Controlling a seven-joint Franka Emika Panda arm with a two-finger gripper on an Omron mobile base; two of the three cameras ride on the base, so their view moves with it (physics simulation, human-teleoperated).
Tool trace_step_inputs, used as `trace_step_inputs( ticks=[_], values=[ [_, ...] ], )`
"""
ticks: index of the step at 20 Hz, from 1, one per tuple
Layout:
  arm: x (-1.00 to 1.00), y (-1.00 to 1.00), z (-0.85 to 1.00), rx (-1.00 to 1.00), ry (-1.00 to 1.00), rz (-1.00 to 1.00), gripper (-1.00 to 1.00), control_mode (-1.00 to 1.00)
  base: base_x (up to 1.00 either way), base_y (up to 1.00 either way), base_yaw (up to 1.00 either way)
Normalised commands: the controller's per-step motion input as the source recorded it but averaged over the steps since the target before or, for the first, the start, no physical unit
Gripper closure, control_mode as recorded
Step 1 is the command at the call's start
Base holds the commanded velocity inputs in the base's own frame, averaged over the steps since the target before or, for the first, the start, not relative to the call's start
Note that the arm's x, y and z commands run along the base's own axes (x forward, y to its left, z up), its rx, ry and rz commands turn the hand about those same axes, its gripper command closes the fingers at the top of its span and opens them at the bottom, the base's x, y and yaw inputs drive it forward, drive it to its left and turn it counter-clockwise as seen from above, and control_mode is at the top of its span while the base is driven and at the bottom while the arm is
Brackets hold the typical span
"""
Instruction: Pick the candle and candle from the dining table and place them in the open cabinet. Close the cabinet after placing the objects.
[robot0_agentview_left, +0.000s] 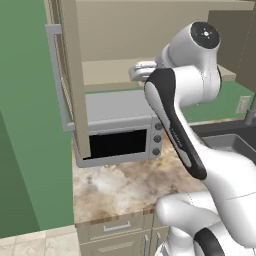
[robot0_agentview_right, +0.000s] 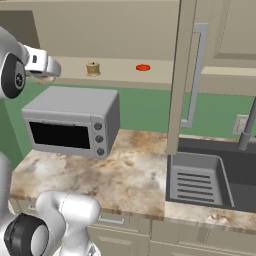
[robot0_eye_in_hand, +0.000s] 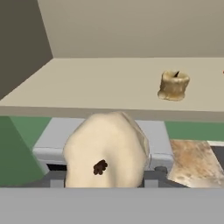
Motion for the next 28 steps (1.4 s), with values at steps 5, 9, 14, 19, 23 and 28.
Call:
trace_step_inputs(
  ticks=[5, 9, 14, 19, 23, 28],
  values=[
    [0.38, 0.12, 0.17, 0.0, 0.0, 0.0, 1.0, -1.0, 0.0, 0.0, 0.0],
    [0.51, 0.05, 0.02, 0.0, 0.0, 0.0, 1.0, -1.0, 0.0, 0.0, 0.0],
    [0.56, 0.0, 0.0, 0.0, 0.0, 0.0, 1.0, -1.0, 0.0, 0.0, 0.0],
    [0.32, 0.0, -0.22, 0.0, 0.0, 0.0, 1.0, -1.0, 0.0, 0.0, 0.0],
    [0.26, 0.0, -0.29, 0.0, 0.0, 0.0, 1.0, -1.0, 0.0, 0.0, 0.0],
    [0.31, 0.0, -0.15, 0.0, 0.0, 0.0, 1.0, -1.0, 0.0, 0.0, 0.0]
  ],
)
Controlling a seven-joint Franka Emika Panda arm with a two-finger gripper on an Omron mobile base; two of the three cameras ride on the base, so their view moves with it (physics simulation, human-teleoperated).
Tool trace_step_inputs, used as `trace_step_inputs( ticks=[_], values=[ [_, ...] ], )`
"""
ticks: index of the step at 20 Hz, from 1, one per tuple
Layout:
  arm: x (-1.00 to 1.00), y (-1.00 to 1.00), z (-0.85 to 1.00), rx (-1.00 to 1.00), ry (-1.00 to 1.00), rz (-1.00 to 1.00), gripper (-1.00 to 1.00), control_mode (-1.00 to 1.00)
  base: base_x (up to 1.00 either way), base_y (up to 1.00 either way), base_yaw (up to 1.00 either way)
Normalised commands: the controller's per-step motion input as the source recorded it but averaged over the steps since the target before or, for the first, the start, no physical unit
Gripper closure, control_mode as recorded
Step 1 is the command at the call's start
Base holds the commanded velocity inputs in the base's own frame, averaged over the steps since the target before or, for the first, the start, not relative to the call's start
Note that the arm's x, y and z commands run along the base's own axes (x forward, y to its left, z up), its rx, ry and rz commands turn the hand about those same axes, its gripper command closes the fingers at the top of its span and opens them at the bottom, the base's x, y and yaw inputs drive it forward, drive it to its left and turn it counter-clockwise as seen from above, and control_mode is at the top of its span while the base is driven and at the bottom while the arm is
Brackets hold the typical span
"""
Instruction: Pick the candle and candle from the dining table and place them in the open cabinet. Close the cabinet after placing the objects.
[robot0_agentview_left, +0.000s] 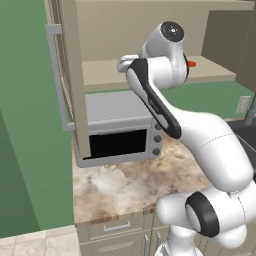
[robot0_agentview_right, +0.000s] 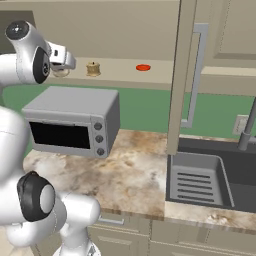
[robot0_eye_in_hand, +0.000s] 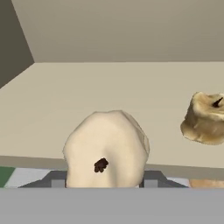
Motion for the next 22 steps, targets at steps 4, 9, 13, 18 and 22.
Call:
trace_step_inputs(
  ticks=[4, 9, 13, 18, 22],
  values=[
    [0.23, 0.0, 0.0, 0.0, 0.0, 0.0, 1.0, -1.0, 0.0, 0.0, 0.0],
    [0.13, 0.11, 0.01, 0.0, 0.0, 0.0, 1.0, -1.0, 0.0, 0.0, 0.0],
    [0.1, 0.21, 0.03, 0.0, 0.04, 0.0, 1.0, -1.0, 0.0, 0.0, 0.0],
    [0.23, 0.13, 0.0, 0.0, 0.03, 0.0, 1.0, -1.0, 0.0, 0.0, 0.0],
    [0.31, 0.09, 0.0, 0.0, 0.01, 0.0, 1.0, -1.0, 0.0, 0.0, 0.0]
  ],
)
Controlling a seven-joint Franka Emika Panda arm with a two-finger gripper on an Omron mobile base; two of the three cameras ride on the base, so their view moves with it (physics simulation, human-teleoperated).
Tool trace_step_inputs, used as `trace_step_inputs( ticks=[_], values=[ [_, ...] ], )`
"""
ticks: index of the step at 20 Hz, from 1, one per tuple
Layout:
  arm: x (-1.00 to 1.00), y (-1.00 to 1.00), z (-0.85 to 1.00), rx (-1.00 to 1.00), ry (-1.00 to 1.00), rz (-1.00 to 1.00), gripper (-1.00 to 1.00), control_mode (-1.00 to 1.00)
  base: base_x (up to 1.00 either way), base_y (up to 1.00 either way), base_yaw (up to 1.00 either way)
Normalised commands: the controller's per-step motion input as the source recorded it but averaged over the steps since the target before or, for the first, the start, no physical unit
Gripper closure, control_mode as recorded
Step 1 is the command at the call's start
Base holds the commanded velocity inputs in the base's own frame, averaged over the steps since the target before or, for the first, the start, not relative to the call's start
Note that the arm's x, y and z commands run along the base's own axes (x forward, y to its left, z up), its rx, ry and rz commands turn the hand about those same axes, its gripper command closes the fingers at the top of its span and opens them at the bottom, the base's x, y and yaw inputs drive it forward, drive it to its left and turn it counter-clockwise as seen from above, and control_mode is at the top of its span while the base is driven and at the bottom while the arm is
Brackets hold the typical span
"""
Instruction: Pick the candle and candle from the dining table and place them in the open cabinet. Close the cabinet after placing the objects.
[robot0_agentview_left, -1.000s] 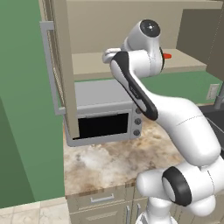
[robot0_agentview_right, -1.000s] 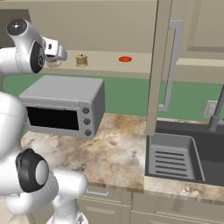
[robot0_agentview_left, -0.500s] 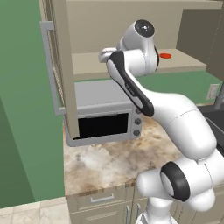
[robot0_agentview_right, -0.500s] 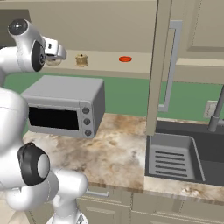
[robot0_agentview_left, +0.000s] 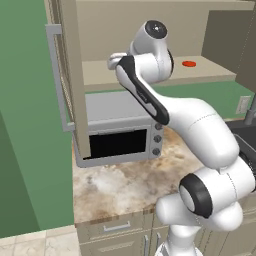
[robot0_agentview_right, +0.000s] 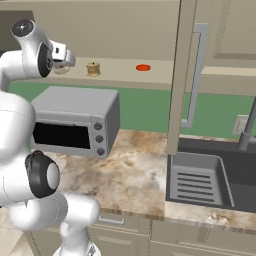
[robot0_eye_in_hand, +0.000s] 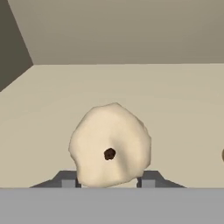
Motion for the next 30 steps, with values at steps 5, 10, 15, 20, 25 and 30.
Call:
trace_step_inputs(
  ticks=[5, 10, 15, 20, 25, 30],
  values=[
    [0.23, 0.04, -0.02, 0.0, 0.04, 0.0, 1.0, -1.0, 0.0, 0.0, 0.0],
    [0.0, 0.0, -0.01, 0.0, 0.0, 0.0, 1.0, -1.0, 0.0, 0.0, 0.0],
    [0.01, 0.0, -0.23, 0.0, 0.0, 0.0, 1.0, -1.0, 0.0, 0.0, 0.0],
    [0.0, 0.0, -0.12, 0.0, 0.0, 0.0, 1.0, -1.0, 0.0, 0.0, 0.0],
    [0.0, 0.0, 0.0, 0.0, 0.0, 0.0, 1.0, -1.0, 0.0, 0.0, 0.0],
    [0.0, 0.0, 0.0, 0.0, 0.0, 0.0, 1.0, -1.0, 0.0, 0.0, 0.0]
  ],
)
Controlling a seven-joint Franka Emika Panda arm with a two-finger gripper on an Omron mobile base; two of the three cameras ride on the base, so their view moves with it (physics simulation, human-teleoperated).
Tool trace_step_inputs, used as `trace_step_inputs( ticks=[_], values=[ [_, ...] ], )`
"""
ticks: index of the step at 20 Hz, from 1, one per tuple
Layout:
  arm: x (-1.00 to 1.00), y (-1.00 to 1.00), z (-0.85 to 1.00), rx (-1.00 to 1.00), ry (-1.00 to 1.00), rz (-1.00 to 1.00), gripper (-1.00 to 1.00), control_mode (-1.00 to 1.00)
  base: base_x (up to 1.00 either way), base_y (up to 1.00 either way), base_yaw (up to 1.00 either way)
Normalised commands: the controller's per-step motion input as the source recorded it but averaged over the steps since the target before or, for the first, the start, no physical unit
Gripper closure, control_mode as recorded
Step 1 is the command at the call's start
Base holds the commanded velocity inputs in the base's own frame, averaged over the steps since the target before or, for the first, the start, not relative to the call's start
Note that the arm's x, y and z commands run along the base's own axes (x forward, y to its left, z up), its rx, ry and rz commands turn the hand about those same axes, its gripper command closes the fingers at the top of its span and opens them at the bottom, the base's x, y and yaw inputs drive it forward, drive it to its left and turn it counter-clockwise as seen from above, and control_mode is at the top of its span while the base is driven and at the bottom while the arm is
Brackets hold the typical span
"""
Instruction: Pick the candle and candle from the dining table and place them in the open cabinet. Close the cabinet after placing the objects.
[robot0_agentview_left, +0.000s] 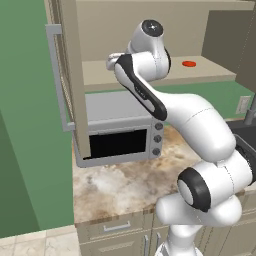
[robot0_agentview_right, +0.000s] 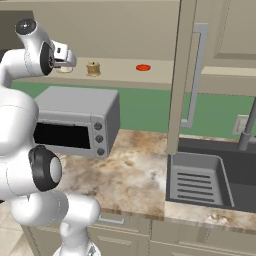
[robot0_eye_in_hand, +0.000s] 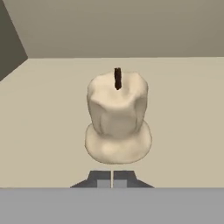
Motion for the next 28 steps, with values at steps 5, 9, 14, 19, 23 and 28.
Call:
trace_step_inputs(
  ticks=[5, 9, 14, 19, 23, 28],
  values=[
    [-0.01, 0.0, 0.0, 0.0, 0.0, 0.0, -1.0, -1.0, 0.0, 0.0, 0.0],
    [-0.1, 0.0, 0.01, 0.0, -0.01, 0.0, -1.0, -1.0, 0.0, 0.0, 0.0],
    [-0.48, 0.0, 0.1, 0.0, -0.02, 0.0, -1.0, -1.0, 0.0, 0.0, 0.0],
    [-0.83, -0.12, 0.17, 0.0, -0.08, 0.0, -1.0, -1.0, 0.0, 0.0, 0.0],
    [-0.82, -0.17, 0.19, 0.0, -0.08, 0.0, -1.0, -1.0, 0.0, 0.0, 0.0],
    [-0.77, -0.14, 0.2, 0.0, -0.04, 0.0, -1.0, -1.0, 0.0, 0.0, 0.0]
  ],
)
